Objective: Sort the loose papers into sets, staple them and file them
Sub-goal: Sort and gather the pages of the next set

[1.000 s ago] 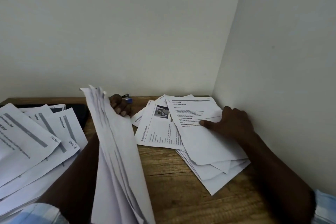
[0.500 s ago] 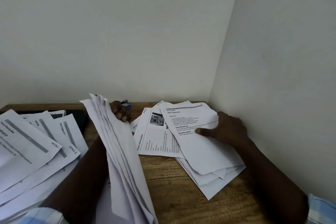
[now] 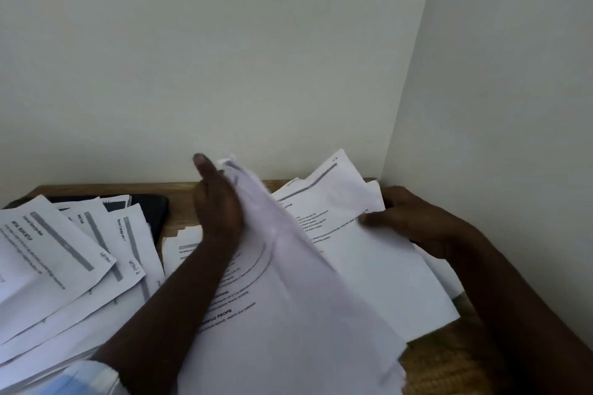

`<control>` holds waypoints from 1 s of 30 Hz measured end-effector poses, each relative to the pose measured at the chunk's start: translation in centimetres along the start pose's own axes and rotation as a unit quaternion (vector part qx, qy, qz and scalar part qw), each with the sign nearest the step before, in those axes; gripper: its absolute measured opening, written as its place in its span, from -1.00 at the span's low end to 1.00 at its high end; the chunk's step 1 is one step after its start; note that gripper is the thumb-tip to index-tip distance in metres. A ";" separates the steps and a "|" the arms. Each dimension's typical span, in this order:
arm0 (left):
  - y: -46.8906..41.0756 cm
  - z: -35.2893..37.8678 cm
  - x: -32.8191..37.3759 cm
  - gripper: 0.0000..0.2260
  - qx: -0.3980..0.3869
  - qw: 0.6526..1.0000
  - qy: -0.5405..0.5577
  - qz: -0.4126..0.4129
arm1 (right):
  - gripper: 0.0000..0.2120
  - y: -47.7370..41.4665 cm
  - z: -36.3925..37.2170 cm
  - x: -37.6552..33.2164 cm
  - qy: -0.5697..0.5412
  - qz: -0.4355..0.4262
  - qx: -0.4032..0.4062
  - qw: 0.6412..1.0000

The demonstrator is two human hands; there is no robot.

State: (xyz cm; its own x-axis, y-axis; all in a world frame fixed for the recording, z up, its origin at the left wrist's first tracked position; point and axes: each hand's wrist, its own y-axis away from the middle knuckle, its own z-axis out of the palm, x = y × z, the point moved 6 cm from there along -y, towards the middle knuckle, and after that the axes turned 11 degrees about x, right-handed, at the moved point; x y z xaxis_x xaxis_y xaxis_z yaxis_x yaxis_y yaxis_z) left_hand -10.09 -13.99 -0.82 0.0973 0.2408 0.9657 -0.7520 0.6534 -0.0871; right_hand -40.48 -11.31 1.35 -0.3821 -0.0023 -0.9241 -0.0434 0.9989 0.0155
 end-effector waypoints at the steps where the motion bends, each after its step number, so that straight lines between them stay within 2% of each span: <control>1: 0.3 -0.2 0.6 -0.31 0.023 0.997 -0.051 0.052 | -0.59 0.3 0.5 -0.3 -0.018 0.003 -0.015 1.000; 4: 1.6 0.0 2.2 -0.34 0.027 0.955 -0.218 0.201 | -0.72 1.2 1.9 -1.8 -0.089 0.007 -0.023 0.996; 7: 2.8 1.0 2.8 -0.33 0.011 0.914 -0.296 0.277 | -0.67 2.1 2.8 -3.6 -0.088 -0.038 -0.017 0.995; 9: 3.4 1.6 3.0 -0.32 0.017 0.908 -0.306 0.288 | -0.79 2.7 4.0 -3.4 -0.067 -0.044 -0.045 0.996; 11: 4.0 3.1 3.6 -0.32 0.012 0.911 -0.295 0.288 | -0.70 2.7 4.9 -2.6 -0.038 -0.040 -0.063 0.996; 13: 4.5 5.3 4.2 -0.33 -0.020 0.916 -0.279 0.288 | -0.58 2.1 4.4 -1.4 -0.034 -0.032 -0.018 0.999; 16: 5.2 8.1 5.5 -0.41 -0.077 0.909 -0.253 0.323 | -0.58 1.1 2.3 -0.7 -0.093 -0.026 0.046 0.994; 19: 5.7 7.2 8.0 -0.50 -0.018 0.900 -0.225 0.373 | -0.49 0.2 -0.6 -0.2 -0.130 -0.035 0.116 0.984; 20: 5.5 6.5 8.5 -0.49 -0.007 0.902 -0.220 0.371 | -0.53 0.2 -1.6 -0.5 -0.151 -0.043 0.139 0.978; 22: 4.5 4.9 8.8 -0.35 -0.026 0.924 -0.223 0.310 | -0.59 0.3 -3.2 -1.1 -0.196 -0.069 0.174 0.963; 25: 3.7 3.6 9.0 -0.09 -0.150 0.967 -0.126 0.163 | -0.62 1.3 -4.5 -3.2 -0.251 -0.111 0.184 0.944; 27: 3.6 2.9 10.0 -0.05 -0.192 0.974 -0.046 0.114 | -0.69 2.0 -5.1 -5.0 -0.272 -0.134 0.183 0.935; 30: 2.9 2.3 12.6 -0.05 -0.222 0.971 -0.004 0.092 | -0.71 3.4 -5.7 -7.7 -0.298 -0.180 0.180 0.920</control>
State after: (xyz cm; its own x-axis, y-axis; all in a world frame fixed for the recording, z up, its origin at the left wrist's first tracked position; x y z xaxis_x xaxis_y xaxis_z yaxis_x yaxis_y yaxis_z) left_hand -12.55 -10.78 11.63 -0.0195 0.3782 0.9255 -0.4014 0.8448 -0.3537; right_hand -42.97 -8.16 10.70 0.1766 -0.4169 -0.8916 0.2809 0.8895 -0.3602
